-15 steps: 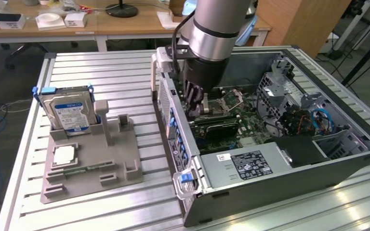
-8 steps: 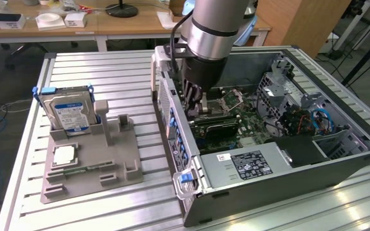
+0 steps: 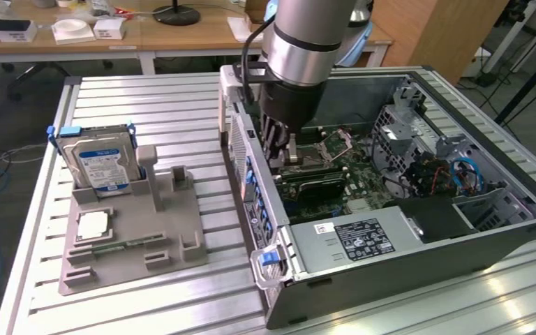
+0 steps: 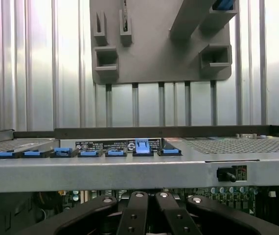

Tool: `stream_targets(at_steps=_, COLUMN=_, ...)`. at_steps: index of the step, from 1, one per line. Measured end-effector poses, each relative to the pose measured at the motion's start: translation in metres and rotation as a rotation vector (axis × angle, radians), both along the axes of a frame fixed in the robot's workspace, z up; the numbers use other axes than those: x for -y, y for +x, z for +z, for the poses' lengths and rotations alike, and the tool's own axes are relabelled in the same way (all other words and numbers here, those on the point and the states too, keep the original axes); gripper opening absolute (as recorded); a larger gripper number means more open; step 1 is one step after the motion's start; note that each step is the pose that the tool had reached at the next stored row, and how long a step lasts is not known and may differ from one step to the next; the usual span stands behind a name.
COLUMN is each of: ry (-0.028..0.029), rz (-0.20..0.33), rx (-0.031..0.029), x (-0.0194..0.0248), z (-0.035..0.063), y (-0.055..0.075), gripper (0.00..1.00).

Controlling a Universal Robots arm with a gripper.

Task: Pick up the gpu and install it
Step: 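Press down on the gpu until it lock into place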

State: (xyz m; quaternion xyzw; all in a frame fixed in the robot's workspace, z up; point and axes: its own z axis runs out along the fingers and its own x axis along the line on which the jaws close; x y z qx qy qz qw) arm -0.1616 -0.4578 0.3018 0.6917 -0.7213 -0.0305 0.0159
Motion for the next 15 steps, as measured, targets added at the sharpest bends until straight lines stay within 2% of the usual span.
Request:
stream_targets(at_steps=2, ry=-0.0002, rz=0.000, rx=0.0005, x=0.0001, z=-0.0001, y=0.0000, gripper=0.11)
stream_targets(at_steps=7, ry=-0.0052, rz=0.000, rx=0.0120, x=0.0001, z=-0.0039, y=-0.0002, gripper=0.11)
stream_targets(at_steps=12, ry=-0.0073, rz=0.000, rx=0.0144, x=0.0000, z=-0.0056, y=-0.0001, gripper=0.11)
stream_targets(at_steps=13, ry=-0.0097, rz=0.000, rx=0.0156, x=0.0000, z=-0.0063, y=-0.0002, gripper=0.11)
stream_targets(at_steps=14, ry=-0.0110, rz=0.000, rx=0.0192, x=0.0000, z=-0.0077, y=0.0001, gripper=0.11)
stream_targets(at_steps=15, ry=-0.0083, rz=0.000, rx=0.0220, x=-0.0001, z=-0.0097, y=0.0002, gripper=0.11)
